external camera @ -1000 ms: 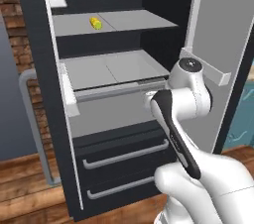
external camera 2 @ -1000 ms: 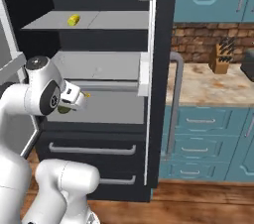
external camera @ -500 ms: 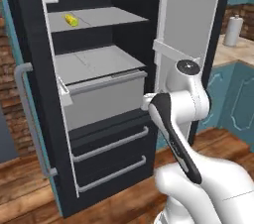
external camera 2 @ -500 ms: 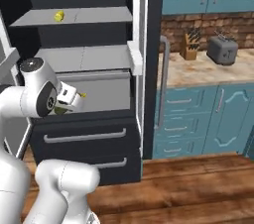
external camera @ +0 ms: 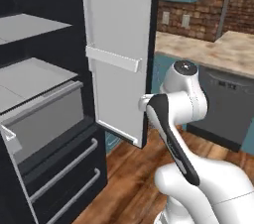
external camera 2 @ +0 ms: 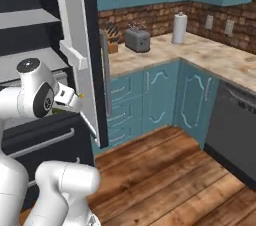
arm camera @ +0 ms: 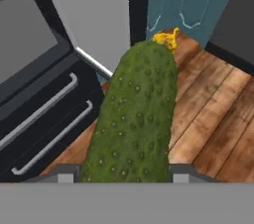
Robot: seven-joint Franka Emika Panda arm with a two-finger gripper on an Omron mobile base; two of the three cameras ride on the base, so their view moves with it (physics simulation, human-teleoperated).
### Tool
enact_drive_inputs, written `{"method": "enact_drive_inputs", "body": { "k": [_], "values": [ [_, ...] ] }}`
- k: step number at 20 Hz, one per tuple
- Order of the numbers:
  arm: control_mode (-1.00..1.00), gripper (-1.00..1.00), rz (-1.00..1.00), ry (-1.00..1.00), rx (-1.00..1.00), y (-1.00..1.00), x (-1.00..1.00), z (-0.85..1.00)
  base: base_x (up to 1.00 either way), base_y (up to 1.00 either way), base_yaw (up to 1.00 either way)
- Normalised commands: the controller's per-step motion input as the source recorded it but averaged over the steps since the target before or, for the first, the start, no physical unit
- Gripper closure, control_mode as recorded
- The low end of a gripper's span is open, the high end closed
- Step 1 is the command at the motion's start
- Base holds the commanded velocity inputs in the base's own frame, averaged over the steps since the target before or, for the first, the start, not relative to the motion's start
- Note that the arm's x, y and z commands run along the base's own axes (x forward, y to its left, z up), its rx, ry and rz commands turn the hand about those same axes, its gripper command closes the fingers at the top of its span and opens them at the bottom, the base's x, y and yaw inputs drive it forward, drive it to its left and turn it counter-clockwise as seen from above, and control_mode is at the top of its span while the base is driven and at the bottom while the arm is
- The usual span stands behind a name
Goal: Gather the cucumber and corn from the fridge and place them on a tray on the dining counter. Then gather the chicken drumstick and steak from the fridge and place them on the other tray.
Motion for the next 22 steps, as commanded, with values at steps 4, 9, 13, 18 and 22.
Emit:
{"method": "enact_drive_inputs", "body": {
  "k": [4,9,13,18,22],
  "values": [
    [1.0,1.0,0.0,0.0,0.0,0.0,0.0,0.0,-0.03,-0.08,-0.69],
    [1.0,1.0,0.0,0.0,0.0,0.0,0.0,0.0,0.11,-0.22,-0.67],
    [1.0,1.0,0.0,0.0,0.0,0.0,0.0,0.0,0.38,-0.01,-0.73],
    [1.0,1.0,0.0,0.0,0.0,0.0,0.0,0.0,0.9,-0.02,-0.52],
    [1.0,1.0,0.0,0.0,0.0,0.0,0.0,0.0,0.87,-0.03,-0.54]
  ]
}}
